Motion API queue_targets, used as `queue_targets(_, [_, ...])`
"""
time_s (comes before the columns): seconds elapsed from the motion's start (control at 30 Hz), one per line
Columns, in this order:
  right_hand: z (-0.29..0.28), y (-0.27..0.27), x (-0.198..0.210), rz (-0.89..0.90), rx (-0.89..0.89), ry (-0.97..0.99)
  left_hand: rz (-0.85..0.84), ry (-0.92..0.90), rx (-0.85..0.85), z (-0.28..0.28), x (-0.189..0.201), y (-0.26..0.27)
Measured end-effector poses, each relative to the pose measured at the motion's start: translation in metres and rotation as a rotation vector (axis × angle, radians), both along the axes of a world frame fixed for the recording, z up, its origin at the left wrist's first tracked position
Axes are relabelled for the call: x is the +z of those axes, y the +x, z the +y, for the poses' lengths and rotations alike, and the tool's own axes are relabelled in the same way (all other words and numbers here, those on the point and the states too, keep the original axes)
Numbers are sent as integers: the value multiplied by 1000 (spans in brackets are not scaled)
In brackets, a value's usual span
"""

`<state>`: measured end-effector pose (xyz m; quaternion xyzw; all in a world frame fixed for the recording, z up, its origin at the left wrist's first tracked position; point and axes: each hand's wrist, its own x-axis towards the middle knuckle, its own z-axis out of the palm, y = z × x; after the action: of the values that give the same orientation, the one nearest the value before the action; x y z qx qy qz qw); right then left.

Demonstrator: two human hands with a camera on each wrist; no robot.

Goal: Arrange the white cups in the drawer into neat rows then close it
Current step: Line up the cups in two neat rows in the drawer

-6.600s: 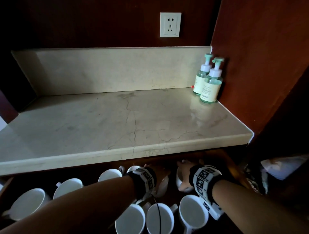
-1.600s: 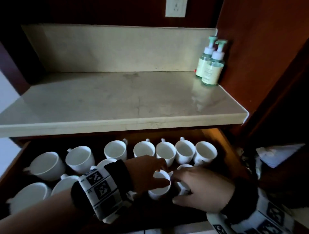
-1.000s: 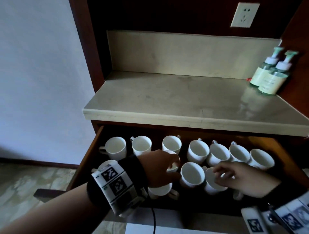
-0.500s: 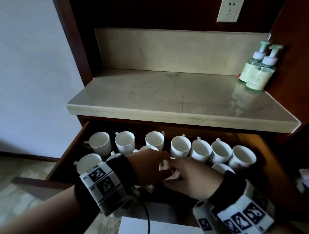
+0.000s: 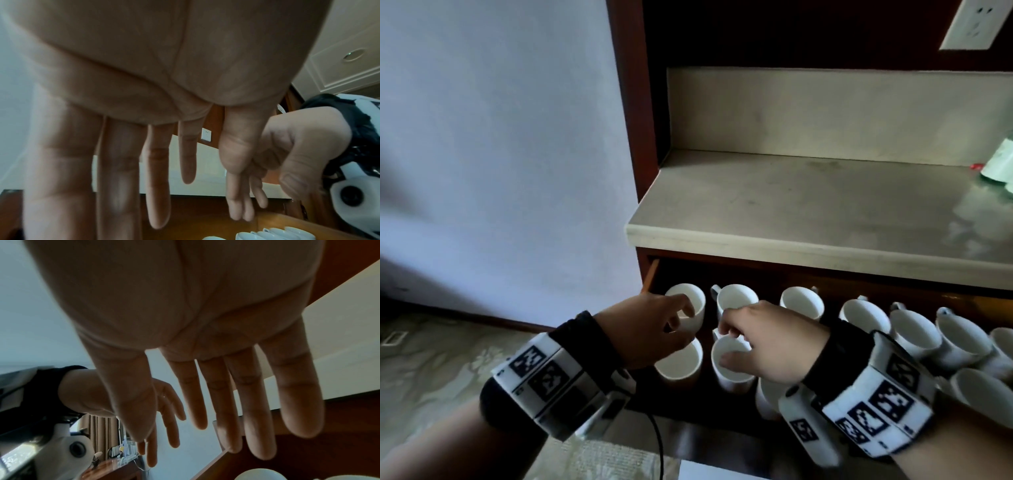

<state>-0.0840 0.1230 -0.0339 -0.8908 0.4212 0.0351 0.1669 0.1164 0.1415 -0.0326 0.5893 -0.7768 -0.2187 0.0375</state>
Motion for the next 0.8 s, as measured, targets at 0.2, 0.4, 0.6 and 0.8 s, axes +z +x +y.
queue_targets(0.2, [-19,51,-7,132,-33,2,9,25,-43,-12,-4,36])
queue_targets(0.4, [-49,82,-38,315,61,83,90,69,-3,-17,-7,52])
queue_targets(0.6, [-71,106,-54,435,217,107,46,87,90,-14,0,60])
queue_targets(0.8, [-73,128,-84,539,362,29,17,112,160,-7,0,68])
